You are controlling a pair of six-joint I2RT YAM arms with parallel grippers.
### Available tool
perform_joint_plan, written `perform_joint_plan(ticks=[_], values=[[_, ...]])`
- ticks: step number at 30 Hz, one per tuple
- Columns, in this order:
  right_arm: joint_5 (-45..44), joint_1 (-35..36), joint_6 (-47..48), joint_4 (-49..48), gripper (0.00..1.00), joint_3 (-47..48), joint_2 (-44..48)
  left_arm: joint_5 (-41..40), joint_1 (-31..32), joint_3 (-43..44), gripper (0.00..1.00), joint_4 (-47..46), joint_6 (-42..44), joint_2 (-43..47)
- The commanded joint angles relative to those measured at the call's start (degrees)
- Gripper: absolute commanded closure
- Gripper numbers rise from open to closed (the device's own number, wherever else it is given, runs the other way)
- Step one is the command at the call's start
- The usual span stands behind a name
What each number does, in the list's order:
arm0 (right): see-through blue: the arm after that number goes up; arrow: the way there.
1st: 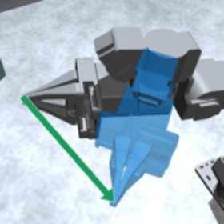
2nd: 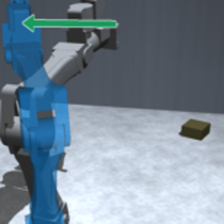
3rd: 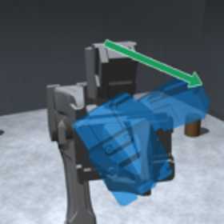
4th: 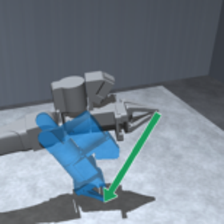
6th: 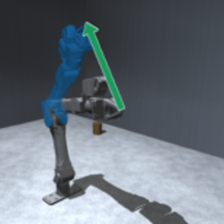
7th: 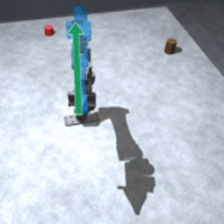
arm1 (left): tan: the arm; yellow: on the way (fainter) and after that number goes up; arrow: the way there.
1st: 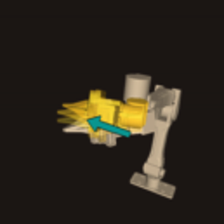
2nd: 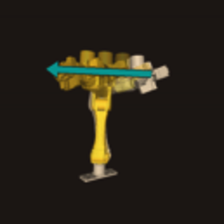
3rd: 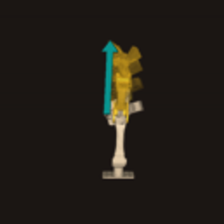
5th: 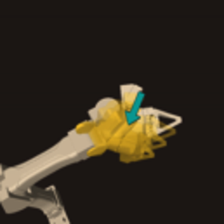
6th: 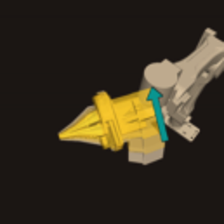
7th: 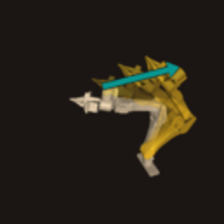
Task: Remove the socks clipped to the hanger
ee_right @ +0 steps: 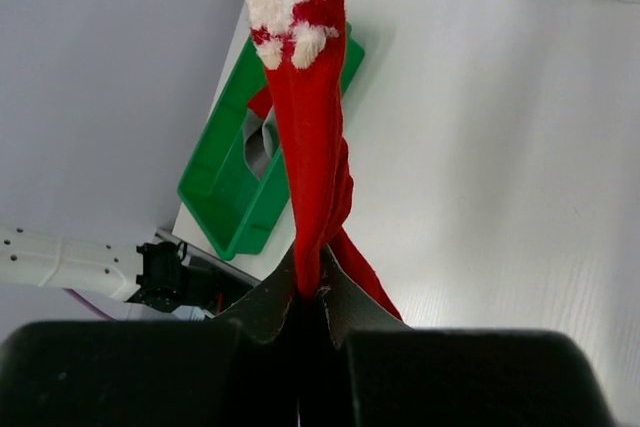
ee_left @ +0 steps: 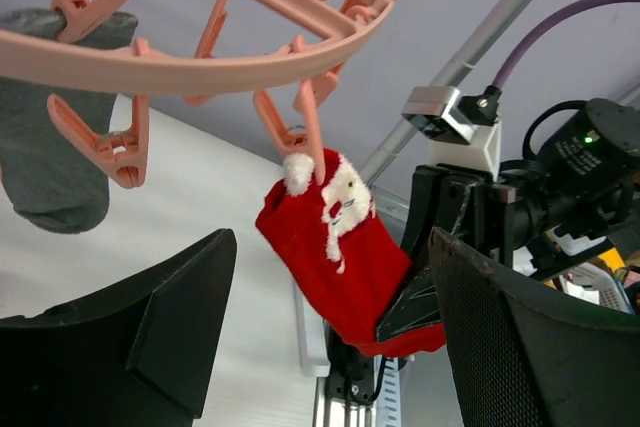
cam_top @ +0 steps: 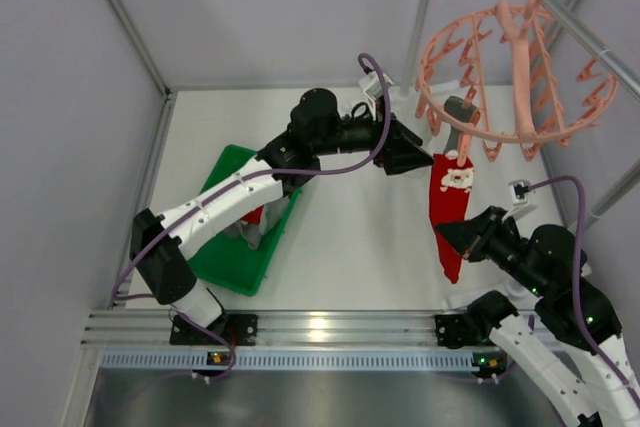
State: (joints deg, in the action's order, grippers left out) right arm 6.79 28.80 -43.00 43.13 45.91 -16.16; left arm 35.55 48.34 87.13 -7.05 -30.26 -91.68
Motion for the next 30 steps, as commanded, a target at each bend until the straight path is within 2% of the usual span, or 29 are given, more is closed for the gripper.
perform_joint_plan(ticks=[1, 9, 17, 30], values=[[0.68, -0.58, 0.82, 1.95, 1.00, 2.78, 0.61, 3.65, 0.35, 2.16, 0.19, -8.59, -2.87, -0.34], [1.21, -0.58, 0.46, 1.60, 1.00, 3.66, 0.34, -3.47, 3.17, 4.36, 0.21, -8.60, -0.15, -3.85], [1.30, -0.58, 0.82, 3.09, 1.00, 4.01, 0.96, -0.92, 3.87, 7.26, 0.18, -13.07, -1.64, -9.22], [1.21, -0.58, 0.99, 3.89, 1.00, 4.98, 1.22, -5.66, 4.66, 13.32, 0.19, -13.78, -2.08, -14.05]])
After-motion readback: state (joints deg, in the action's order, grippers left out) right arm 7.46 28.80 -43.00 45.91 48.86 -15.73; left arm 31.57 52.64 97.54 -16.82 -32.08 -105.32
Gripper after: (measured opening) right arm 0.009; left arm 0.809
